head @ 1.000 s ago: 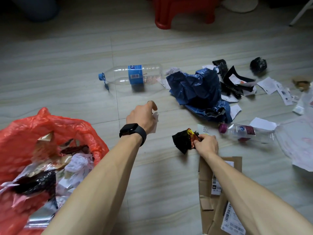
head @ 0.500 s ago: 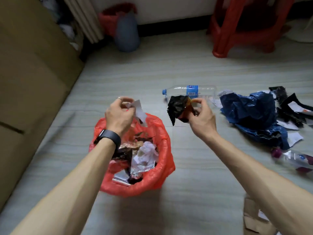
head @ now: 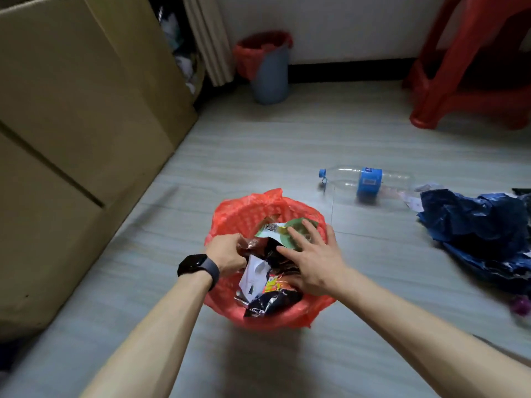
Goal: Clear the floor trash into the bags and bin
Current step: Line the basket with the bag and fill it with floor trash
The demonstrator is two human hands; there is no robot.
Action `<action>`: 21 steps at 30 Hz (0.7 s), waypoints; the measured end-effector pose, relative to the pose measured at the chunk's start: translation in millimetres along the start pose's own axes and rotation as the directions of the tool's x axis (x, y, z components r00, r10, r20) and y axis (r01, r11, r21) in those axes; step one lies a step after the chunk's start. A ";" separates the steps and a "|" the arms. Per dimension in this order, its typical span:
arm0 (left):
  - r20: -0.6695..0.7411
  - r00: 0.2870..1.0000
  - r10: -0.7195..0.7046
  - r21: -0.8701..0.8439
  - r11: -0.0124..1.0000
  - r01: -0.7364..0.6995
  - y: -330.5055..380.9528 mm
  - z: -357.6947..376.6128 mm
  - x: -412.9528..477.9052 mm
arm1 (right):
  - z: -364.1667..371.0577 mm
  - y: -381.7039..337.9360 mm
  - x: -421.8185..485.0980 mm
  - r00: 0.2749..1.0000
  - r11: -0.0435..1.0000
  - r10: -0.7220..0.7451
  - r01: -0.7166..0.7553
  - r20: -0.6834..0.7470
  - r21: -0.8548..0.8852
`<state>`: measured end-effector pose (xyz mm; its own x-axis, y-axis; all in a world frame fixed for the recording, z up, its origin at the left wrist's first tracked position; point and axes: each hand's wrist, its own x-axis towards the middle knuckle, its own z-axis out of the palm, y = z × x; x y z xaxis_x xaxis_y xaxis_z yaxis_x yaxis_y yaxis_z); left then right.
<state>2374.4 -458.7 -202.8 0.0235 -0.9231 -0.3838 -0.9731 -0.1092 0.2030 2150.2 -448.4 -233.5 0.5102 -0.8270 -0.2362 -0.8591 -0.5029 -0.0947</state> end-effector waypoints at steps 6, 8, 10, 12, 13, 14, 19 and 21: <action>-0.129 0.986 0.105 0.023 0.994 -0.103 40.1 -10.7 20.6 | -2.3 3.6 -7.9 0.995 0.994 0.056 -0.048 0.081 -0.097; -0.114 0.980 0.162 0.020 0.987 -0.161 62.5 -8.6 27.8 | -4.5 2.4 -8.6 0.993 0.984 0.078 -0.062 0.094 -0.165; -0.066 0.982 0.177 0.089 0.981 -0.171 82.4 -3.1 32.8 | -6.1 1.9 -8.5 0.988 0.977 0.110 -0.086 0.113 -0.193; -0.089 0.979 0.184 0.250 0.955 -0.157 94.7 5.7 40.5 | -8.4 2.8 -7.2 0.981 0.975 0.138 -0.110 0.137 -0.194; -0.115 0.975 0.188 0.321 0.936 -0.143 97.0 8.7 43.8 | -9.4 3.7 -6.5 0.980 0.974 0.140 -0.110 0.144 -0.200; -0.134 0.974 0.184 0.357 0.926 -0.126 97.8 11.3 47.9 | -10.5 5.9 -6.0 0.980 0.972 0.139 -0.107 0.144 -0.209; -0.233 0.966 0.116 0.339 0.940 -0.031 87.8 5.9 82.6 | -17.0 27.0 5.0 0.976 0.983 0.169 -0.157 0.137 -0.095; -0.166 0.982 0.091 0.349 0.937 -0.028 84.9 -3.7 93.1 | -21.0 32.9 8.7 0.960 0.978 0.180 -0.197 0.216 0.063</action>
<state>2294.9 -555.3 -217.9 -0.0271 -0.9776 -0.2089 -0.9922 0.0517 -0.1135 2127.2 -477.5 -218.4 0.3267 -0.8300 -0.4522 -0.9436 -0.3134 -0.1066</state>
